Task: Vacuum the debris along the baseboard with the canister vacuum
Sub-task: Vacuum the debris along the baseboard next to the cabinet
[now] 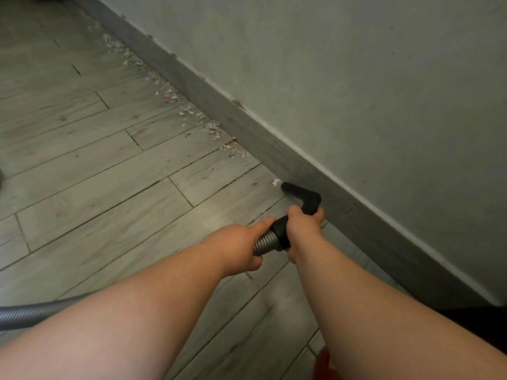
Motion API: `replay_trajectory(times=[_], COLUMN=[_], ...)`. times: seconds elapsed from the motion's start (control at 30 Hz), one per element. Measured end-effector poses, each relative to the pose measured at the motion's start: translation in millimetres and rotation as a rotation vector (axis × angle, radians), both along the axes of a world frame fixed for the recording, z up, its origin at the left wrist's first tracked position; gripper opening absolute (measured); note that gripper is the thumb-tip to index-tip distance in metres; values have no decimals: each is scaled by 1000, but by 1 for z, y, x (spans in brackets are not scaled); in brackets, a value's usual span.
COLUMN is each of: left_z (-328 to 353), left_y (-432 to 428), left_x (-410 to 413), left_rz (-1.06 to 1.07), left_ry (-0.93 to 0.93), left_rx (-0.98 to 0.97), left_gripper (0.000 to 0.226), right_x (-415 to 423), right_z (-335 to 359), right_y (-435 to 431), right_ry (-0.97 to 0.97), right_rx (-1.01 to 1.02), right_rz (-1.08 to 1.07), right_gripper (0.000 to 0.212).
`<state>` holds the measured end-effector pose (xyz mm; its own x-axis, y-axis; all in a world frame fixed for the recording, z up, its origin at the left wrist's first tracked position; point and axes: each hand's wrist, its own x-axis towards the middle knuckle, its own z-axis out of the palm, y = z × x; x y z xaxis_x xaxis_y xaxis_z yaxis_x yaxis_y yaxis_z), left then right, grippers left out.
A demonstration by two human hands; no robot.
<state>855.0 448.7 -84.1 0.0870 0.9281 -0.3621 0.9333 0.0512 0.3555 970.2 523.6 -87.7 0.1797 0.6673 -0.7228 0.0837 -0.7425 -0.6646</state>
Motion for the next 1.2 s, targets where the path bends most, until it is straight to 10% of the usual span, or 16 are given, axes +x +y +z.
replay_trajectory(times=[1.2], left_z=[0], left_y=[-17], left_x=[-66], left_rz=[129], left_ry=[-44], left_rx=[-7], left_gripper=[84], right_x=[-79], right_z=[0], right_y=[-1], right_ry=[-31], right_rx=[20], right_rz=[180], right_gripper=[69])
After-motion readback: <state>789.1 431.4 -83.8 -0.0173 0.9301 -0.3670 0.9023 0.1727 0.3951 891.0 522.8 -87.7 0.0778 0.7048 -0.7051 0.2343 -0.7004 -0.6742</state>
